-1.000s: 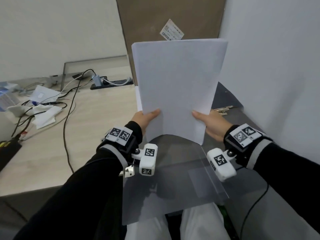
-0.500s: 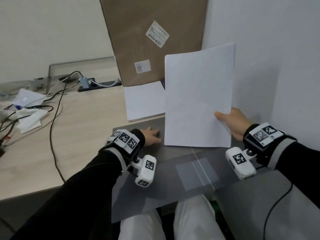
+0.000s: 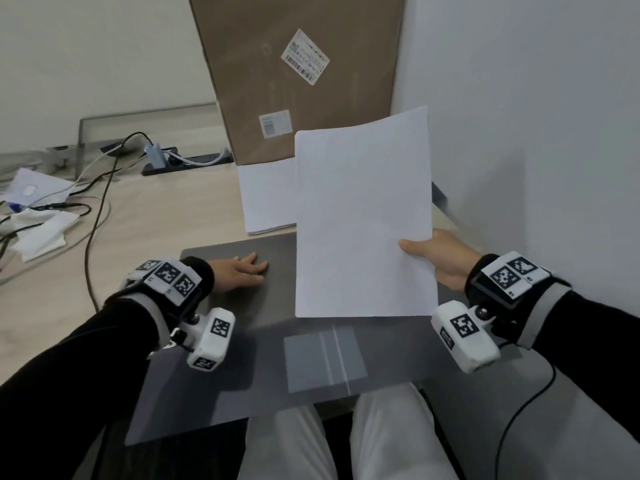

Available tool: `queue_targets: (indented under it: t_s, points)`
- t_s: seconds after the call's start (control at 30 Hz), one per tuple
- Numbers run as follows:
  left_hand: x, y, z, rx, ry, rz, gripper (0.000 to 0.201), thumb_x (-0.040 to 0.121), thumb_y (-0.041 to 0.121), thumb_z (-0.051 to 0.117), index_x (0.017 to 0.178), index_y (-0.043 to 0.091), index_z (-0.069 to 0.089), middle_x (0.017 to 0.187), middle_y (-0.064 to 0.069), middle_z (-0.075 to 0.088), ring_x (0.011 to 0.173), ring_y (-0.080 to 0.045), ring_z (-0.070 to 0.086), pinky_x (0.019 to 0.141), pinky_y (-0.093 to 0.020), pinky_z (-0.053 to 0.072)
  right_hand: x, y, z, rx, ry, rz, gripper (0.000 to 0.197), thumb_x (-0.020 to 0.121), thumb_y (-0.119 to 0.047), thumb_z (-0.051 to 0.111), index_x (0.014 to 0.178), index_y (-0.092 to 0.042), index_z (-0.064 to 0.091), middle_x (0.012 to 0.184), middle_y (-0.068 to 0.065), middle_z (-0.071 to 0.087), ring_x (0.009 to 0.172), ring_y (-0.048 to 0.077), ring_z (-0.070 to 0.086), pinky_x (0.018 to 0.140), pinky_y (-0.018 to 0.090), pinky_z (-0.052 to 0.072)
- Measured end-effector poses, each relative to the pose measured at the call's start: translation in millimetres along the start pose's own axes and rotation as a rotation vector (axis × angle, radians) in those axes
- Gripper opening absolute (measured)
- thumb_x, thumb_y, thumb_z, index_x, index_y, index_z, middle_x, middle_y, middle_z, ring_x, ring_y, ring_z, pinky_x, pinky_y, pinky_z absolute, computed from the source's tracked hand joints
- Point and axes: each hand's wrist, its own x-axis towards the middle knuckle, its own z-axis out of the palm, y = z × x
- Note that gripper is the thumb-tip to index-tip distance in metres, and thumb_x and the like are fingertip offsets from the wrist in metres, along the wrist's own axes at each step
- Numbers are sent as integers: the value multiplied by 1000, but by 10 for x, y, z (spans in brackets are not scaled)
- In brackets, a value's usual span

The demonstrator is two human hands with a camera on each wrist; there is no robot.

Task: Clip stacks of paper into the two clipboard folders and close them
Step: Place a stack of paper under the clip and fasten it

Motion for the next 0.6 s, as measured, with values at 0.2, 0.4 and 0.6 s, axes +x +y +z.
queue_targets:
  t_s: [0.2, 0.4, 0.6]
  points:
    - [-82, 193, -74, -855, 322, 197, 61, 89, 61, 34, 129, 18, 54, 136, 6, 53, 129, -9, 43, 108, -29, 23, -3, 9, 233, -48, -75, -32, 31, 95, -8, 52, 124, -3, 57, 125, 15, 63, 106, 30, 63, 91, 37, 50]
    - [-239, 637, -414, -1412, 395, 541, 24, 96, 24, 48, 111, 11, 61, 92, 1, 75, 77, -12, 73, 69, -26, 59, -27, -188, 345, -10, -86, -209, 30, 93, -9, 55, 123, -5, 58, 119, 12, 65, 103, 25, 65, 92, 37, 52]
    - [-199, 806, -275, -1435, 410, 495, 13, 90, 15, 59, 99, 7, 66, 84, -3, 75, 71, -16, 72, 65, -24, 58, -68, -125, 313, 68, -12, -273, 36, 93, -10, 55, 128, -1, 55, 126, 15, 63, 114, 28, 62, 97, 37, 50]
